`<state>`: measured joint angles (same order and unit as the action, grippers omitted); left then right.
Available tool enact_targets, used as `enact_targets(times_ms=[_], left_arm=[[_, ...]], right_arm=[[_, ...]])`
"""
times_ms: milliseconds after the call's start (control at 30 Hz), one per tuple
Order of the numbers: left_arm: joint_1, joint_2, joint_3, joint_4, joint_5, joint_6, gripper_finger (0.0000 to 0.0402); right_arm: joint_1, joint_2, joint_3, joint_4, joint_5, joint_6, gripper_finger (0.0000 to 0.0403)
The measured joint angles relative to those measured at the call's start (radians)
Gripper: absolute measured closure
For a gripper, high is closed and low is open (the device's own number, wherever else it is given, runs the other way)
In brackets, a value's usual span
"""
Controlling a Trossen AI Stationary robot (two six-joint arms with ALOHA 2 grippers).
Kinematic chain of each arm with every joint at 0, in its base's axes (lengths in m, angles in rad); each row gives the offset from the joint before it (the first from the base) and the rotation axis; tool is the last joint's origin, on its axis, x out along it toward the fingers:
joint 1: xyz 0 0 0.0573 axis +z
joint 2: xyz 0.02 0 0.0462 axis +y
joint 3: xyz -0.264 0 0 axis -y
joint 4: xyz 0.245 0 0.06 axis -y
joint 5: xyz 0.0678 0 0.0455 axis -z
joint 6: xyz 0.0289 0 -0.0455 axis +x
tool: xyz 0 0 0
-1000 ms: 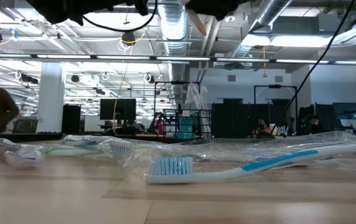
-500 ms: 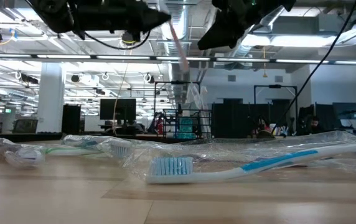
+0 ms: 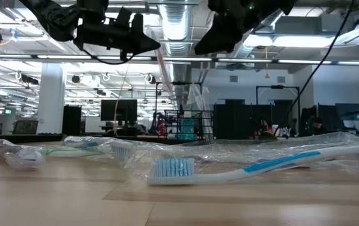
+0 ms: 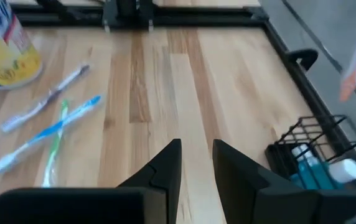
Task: Pick & Place toothbrushing station
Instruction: Put the toothbrush into the mesh organizer
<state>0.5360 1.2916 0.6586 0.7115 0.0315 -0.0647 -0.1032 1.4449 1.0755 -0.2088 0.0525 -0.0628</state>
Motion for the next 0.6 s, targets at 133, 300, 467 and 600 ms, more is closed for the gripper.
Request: enact_targets(times_ms=[133,300,467,600], left_arm=[[0.020,0.001,0.000,0.001,-0.017,0.000,0.0396],[0.047,0.003,0.010,-0.001,-0.032,0.000,0.0396],[0.047,0.108,0.077,-0.005,-0.033,0.000,0.0396],[0.046,0.214,0.144,-0.004,-0.033,0.000,0.0396]], right_arm=[[-0.001,0.054,-0.001,0.022,0.000,-0.025,0.0321],[-0.004,0.085,-0.002,0.039,0.000,-0.042,0.0321],[-0.004,0.078,0.000,0.044,0.000,-0.042,0.0321],[0.008,0.072,0.000,0.040,-0.001,-0.002,0.0321]])
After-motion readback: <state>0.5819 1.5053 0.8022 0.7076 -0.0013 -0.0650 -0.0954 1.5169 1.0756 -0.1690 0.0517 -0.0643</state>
